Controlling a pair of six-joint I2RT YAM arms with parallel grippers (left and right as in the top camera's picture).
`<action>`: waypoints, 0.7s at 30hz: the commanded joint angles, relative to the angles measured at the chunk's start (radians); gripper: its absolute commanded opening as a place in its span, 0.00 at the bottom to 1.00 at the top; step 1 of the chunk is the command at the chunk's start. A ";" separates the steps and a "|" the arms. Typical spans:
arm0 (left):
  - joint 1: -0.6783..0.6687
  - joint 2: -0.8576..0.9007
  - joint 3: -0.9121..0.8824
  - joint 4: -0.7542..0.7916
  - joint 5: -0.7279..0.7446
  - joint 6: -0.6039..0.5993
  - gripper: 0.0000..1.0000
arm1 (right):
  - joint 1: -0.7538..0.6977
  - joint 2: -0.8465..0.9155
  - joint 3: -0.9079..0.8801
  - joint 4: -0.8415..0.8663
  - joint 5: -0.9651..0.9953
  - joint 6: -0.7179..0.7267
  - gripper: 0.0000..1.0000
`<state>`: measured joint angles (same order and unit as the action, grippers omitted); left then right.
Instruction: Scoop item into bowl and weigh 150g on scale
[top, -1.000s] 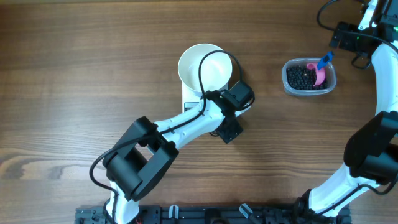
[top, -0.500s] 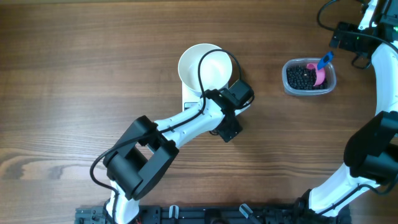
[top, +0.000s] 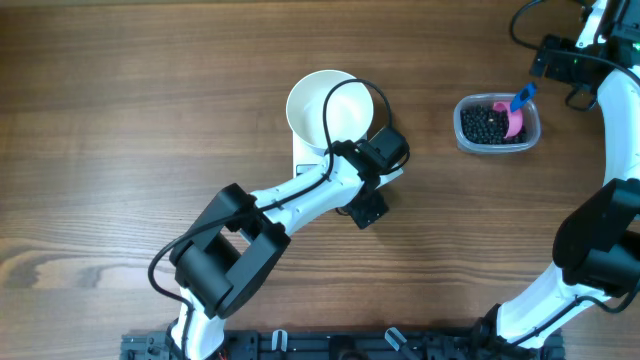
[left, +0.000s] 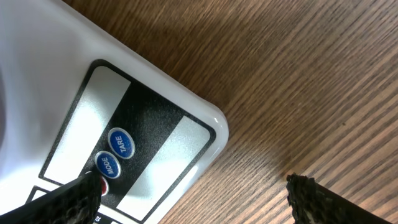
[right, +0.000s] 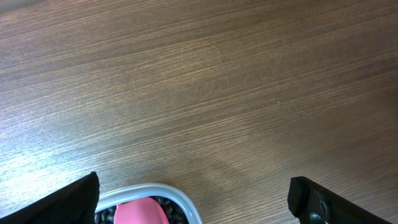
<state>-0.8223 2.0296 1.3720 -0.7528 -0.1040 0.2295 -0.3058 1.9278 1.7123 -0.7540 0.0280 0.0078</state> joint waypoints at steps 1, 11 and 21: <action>0.034 0.118 -0.046 -0.012 0.096 0.028 1.00 | -0.002 -0.021 0.015 0.002 0.018 0.019 1.00; 0.063 0.144 -0.041 -0.068 0.115 0.018 1.00 | -0.002 -0.021 0.015 0.002 0.017 0.018 1.00; 0.068 0.153 -0.037 -0.062 0.080 -0.011 1.00 | -0.002 -0.021 0.015 0.002 0.018 0.019 1.00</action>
<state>-0.7914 2.0506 1.4082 -0.8219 -0.0616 0.2497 -0.3058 1.9278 1.7123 -0.7540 0.0280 0.0078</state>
